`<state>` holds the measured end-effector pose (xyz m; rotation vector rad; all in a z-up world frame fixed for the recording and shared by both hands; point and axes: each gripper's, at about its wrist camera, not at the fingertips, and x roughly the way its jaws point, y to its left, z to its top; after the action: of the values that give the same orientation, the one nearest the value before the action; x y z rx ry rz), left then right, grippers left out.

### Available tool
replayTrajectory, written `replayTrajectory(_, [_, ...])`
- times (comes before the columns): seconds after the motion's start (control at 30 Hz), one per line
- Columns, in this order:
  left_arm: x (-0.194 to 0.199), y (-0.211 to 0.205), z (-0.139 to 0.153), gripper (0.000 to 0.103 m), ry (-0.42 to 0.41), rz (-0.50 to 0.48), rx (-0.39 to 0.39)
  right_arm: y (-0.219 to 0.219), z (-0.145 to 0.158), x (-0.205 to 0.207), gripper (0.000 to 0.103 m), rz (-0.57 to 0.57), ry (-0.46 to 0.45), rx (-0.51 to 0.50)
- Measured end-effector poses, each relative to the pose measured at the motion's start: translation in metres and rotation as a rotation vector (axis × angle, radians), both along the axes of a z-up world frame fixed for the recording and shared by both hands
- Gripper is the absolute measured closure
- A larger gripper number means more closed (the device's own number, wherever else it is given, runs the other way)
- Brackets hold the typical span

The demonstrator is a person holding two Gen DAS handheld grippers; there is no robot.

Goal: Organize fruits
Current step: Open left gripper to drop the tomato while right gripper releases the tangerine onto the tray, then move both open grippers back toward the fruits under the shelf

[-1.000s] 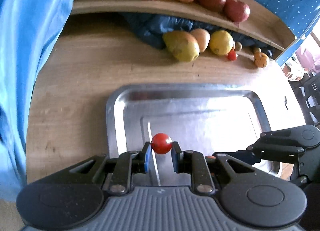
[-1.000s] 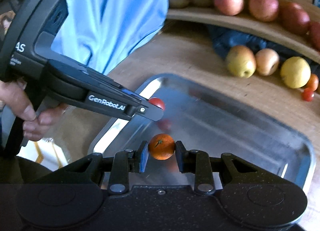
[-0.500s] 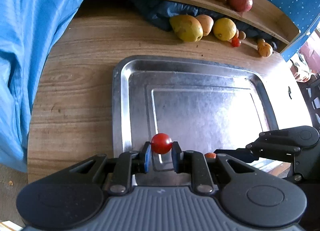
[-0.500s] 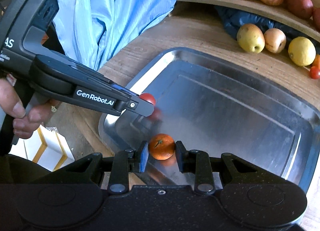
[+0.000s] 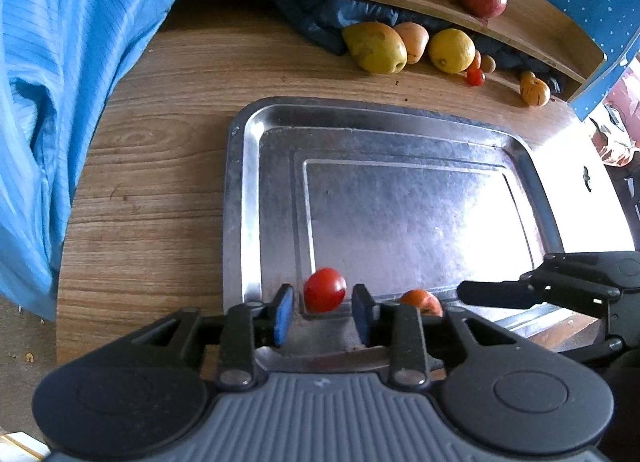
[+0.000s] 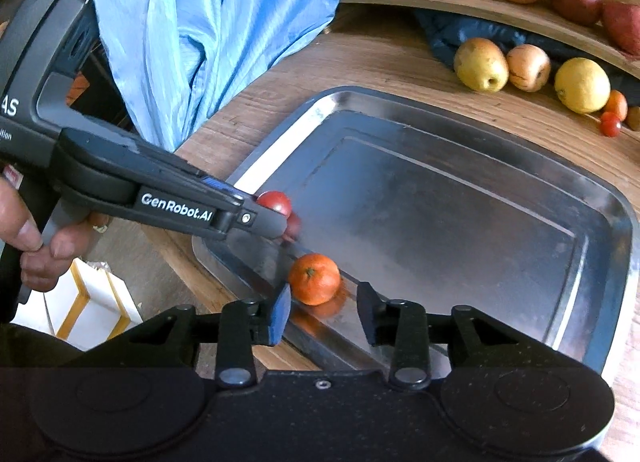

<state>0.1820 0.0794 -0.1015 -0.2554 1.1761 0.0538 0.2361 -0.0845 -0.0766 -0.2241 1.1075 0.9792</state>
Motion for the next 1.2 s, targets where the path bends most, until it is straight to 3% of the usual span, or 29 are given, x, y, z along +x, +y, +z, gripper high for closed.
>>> replayTrajectory(0.17, [-0.008,0.0,0.008,0.043,-0.014,0.016,0.027,-0.013,0.007,-0.003,0.039,-0.043,-0.023,0.009])
replayTrajectory(0.3, [-0.017,0.002,0.017,0.02,-0.024,0.026,0.054,-0.024,0.016,-0.008,0.022,-0.068,-0.049,0.008])
replayTrajectory(0.47, [-0.027,0.001,0.027,0.005,-0.018,0.025,0.114,-0.036,0.026,-0.012,0.008,-0.101,-0.077,-0.009])
replayTrajectory(0.57, [-0.032,0.002,0.03,0.003,-0.005,0.029,0.14,-0.041,0.029,-0.015,0.001,-0.13,-0.099,-0.049])
replayTrajectory(0.9, [-0.028,-0.002,0.036,0.001,0.034,0.029,0.24,-0.062,0.032,-0.015,0.001,-0.257,-0.182,-0.151])
replayTrajectory(1.2, [0.001,0.0,0.038,0.001,0.032,-0.004,0.265,-0.071,0.034,0.001,0.001,-0.346,-0.195,-0.166])
